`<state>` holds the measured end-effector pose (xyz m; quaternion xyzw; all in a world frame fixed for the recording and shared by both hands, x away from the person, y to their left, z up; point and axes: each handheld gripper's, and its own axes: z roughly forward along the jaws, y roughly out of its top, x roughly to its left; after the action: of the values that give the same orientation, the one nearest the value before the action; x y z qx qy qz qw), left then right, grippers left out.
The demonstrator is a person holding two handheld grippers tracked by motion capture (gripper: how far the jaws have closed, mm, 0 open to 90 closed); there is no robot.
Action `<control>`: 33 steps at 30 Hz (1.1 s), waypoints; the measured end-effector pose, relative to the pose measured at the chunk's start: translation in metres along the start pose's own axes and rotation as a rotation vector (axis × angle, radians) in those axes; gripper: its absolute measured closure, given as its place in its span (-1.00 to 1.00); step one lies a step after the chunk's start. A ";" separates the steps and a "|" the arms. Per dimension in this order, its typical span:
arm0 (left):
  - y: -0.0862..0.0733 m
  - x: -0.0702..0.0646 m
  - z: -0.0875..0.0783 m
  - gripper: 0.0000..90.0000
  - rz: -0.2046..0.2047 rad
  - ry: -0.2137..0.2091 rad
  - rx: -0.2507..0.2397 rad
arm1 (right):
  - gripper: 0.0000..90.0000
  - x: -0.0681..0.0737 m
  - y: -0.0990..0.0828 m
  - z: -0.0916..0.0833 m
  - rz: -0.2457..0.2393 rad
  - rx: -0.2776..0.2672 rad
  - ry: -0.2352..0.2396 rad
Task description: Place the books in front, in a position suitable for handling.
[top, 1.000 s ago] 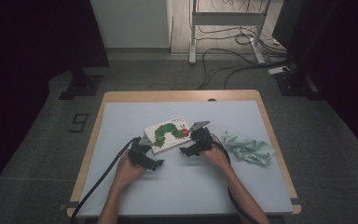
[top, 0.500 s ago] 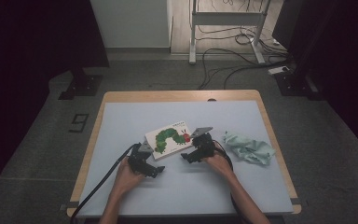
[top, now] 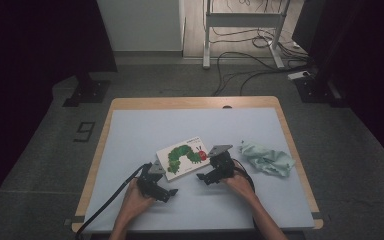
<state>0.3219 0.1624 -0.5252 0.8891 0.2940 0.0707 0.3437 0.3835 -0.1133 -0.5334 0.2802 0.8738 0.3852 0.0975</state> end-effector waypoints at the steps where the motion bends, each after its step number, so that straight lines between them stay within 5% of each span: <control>1: -0.001 -0.003 -0.001 -1.00 0.001 -0.008 0.001 | -1.00 0.002 -0.002 -0.002 -0.002 0.001 0.001; 10: -0.007 -0.025 -0.004 -1.00 0.030 -0.019 0.006 | -1.00 0.014 -0.017 -0.017 0.004 -0.001 0.017; 13: -0.005 -0.016 -0.007 -1.00 0.020 -0.078 0.008 | -0.97 0.016 -0.019 -0.020 0.009 -0.006 0.009; 19: 0.005 0.016 -0.016 -1.00 0.001 0.043 -0.034 | -0.96 0.017 -0.018 -0.019 0.016 -0.003 -0.008; 25: 0.022 0.045 -0.001 -1.00 0.001 0.068 -0.025 | -0.96 0.017 -0.019 -0.019 0.018 -0.007 -0.006; 30: 0.028 0.055 0.013 -1.00 -0.038 -0.021 -0.052 | -0.97 0.017 -0.018 -0.018 0.011 -0.001 -0.005; 33: 0.028 0.052 0.014 -1.00 -0.044 -0.016 -0.052 | -0.98 0.017 -0.018 -0.018 0.009 -0.003 0.000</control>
<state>0.3818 0.1676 -0.5216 0.8737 0.3089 0.0636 0.3703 0.3550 -0.1254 -0.5335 0.2840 0.8720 0.3870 0.0962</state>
